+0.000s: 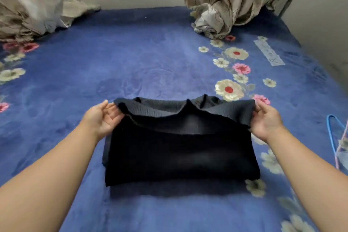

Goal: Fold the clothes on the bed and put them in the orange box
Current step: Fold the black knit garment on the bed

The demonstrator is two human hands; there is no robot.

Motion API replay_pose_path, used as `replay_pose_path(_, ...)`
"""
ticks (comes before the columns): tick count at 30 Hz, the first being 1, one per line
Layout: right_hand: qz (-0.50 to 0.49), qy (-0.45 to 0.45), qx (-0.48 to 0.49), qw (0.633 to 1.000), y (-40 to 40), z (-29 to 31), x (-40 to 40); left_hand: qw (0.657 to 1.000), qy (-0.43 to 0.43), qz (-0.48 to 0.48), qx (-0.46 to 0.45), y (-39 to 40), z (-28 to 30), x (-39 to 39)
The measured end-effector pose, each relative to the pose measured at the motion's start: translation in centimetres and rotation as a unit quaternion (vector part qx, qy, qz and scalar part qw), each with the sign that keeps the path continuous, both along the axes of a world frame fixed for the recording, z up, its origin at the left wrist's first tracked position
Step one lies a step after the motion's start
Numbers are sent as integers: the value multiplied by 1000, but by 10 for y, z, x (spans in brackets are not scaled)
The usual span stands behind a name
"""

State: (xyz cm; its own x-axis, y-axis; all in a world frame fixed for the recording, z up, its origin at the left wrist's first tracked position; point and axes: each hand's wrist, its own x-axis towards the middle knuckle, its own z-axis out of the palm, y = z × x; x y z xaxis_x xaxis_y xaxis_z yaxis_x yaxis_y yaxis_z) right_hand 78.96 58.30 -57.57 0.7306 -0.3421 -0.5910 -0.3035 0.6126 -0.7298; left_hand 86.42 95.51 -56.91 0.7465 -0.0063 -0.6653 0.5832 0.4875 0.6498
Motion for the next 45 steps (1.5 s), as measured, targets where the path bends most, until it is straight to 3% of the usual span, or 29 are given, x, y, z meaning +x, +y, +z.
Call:
replay_pose_path(1,3,13,-20,1000,-2,-14,18,1000,-6,26,-5,-5,-11,19)
replay_pose_path(3,55,69,-101,991,3,-39,35,987,19,-56,149,-11,-40,32)
replay_pose_path(5,98,116,-274,950,8,-65,36,889,34,-180,420,-9,-76,24)
replay_pose_path(7,122,142,-475,860,11,-80,35,795,18,-224,563,-11,-97,12)
replay_pose_path(9,139,189,-567,789,14,-84,35,779,11,-219,587,-18,-104,7)
replay_pose_path(12,149,301,-550,765,11,-87,37,782,-15,-214,586,-28,-100,11)
replay_pose_path(16,124,227,-576,775,7,-85,38,816,-99,-106,559,-29,-91,13)
replay_pose_path(19,111,169,-626,753,11,-76,35,806,-90,-28,584,-16,-88,-9)
replay_pose_path(22,172,210,-634,724,16,-81,33,791,3,-81,606,-4,-102,-27)
replay_pose_path(26,194,275,-629,701,17,-98,34,739,54,-204,640,-10,-107,-19)
replay_pose_path(29,166,323,-603,710,17,-103,25,679,14,-193,709,-19,-103,-16)
replay_pose_path(32,201,312,-566,736,15,-104,10,617,-236,-193,726,-44,-103,-32)
replay_pose_path(34,240,301,-553,739,11,-105,-4,558,-365,-259,698,-72,-101,-43)
replay_pose_path(35,254,297,-555,734,10,-105,-12,540,-372,-322,683,-86,-99,-49)
replay_pose_path(38,273,282,-577,716,9,-104,-31,490,-275,-500,659,-112,-109,-61)
replay_pose_path(41,273,264,-578,722,10,-104,-36,435,-227,-550,675,-116,-121,-67)
replay_pose_path(43,265,264,-542,752,6,-104,-33,428,-221,-552,681,-117,-121,-66)
replay_pose_path(45,230,248,-461,820,1,-101,-31,430,-221,-553,679,-118,-115,-63)
